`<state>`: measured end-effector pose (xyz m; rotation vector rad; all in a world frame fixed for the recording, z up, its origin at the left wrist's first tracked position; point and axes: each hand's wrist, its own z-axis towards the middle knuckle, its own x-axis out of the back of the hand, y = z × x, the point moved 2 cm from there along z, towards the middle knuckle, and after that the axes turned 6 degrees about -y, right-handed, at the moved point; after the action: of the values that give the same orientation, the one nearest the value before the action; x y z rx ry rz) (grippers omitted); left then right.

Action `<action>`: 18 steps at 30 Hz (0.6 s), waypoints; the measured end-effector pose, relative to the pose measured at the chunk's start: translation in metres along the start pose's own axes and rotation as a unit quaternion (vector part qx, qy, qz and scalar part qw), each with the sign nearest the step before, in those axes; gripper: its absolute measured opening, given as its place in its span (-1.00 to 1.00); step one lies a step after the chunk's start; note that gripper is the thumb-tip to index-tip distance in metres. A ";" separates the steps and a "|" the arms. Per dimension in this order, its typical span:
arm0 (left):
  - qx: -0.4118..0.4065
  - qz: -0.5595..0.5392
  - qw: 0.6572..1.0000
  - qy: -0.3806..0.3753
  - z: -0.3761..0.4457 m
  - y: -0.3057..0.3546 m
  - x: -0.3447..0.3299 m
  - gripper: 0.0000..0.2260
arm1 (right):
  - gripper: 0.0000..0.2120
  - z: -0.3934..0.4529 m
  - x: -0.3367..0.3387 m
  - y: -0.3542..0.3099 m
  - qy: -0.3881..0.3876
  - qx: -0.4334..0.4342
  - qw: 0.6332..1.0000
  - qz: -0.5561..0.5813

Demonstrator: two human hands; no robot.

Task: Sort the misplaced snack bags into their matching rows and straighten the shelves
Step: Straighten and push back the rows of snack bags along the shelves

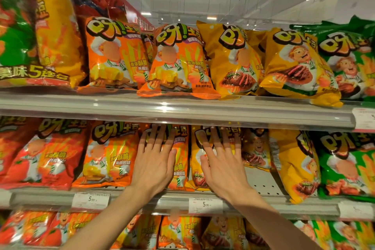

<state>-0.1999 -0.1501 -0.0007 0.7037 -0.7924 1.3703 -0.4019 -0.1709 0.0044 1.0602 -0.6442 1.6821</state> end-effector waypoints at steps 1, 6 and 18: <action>0.000 0.000 1.000 0.002 0.000 0.000 -0.001 -0.54 | -0.46 0.000 0.000 -0.002 -0.001 -0.001 1.000 -0.001; -0.002 -0.004 1.000 0.009 0.002 0.000 -0.003 -0.53 | -0.46 0.000 -0.002 -0.004 0.003 -0.004 1.000 0.011; -0.058 -0.169 0.977 0.120 -0.009 0.052 0.024 -0.70 | -0.59 -0.026 0.033 0.045 0.131 -0.007 0.973 0.190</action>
<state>-0.2505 -0.1250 0.0134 0.5392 -0.5268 1.0664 -0.4563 -0.1504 0.0248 0.7136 -0.7145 2.1016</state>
